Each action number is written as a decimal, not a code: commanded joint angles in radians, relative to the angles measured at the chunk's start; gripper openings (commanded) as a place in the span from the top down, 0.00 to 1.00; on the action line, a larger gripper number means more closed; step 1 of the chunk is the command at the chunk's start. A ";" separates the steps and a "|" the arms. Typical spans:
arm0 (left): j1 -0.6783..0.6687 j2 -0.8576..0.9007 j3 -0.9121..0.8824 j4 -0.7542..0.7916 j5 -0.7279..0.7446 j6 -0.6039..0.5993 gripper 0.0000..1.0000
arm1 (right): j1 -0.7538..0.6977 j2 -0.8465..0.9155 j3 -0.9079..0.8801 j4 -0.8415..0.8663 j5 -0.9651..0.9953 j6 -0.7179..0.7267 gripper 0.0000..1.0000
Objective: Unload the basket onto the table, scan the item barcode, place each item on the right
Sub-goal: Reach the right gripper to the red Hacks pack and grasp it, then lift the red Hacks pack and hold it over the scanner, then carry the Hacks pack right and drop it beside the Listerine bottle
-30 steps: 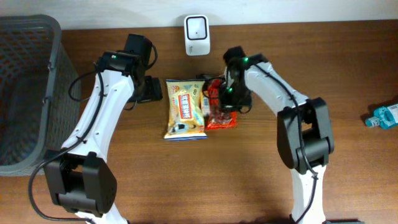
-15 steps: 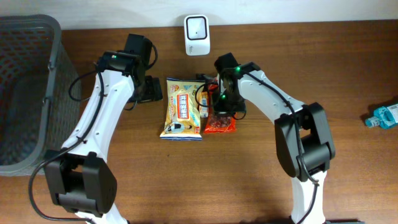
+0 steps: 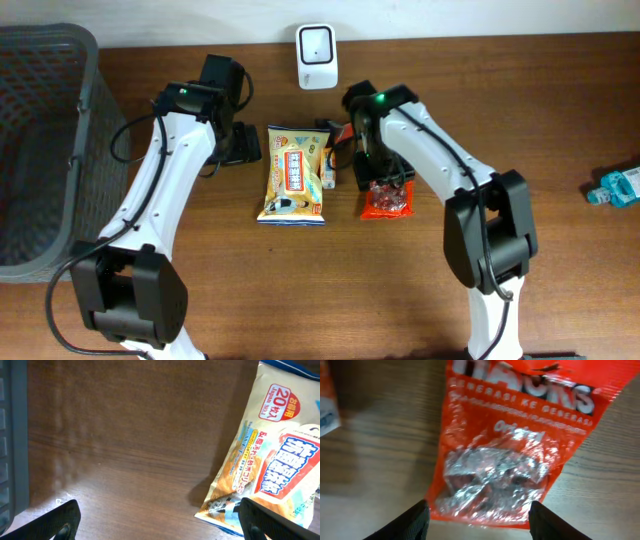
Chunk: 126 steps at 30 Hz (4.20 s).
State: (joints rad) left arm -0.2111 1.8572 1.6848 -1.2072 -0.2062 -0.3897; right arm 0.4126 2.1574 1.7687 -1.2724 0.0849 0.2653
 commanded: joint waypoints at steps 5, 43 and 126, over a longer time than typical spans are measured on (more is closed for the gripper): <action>0.002 0.000 0.002 -0.001 0.004 0.002 0.01 | -0.047 -0.006 -0.133 0.132 -0.032 0.066 0.29; 0.002 0.000 0.002 -0.001 0.004 0.001 0.01 | -0.088 0.226 0.245 0.789 -0.193 -0.128 0.30; 0.002 0.000 0.002 -0.001 0.004 0.001 0.01 | -1.072 0.155 0.240 0.487 0.234 0.124 0.78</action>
State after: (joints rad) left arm -0.2108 1.8572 1.6840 -1.2072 -0.2062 -0.3897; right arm -0.6266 2.3585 2.0098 -0.7883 0.2993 0.4206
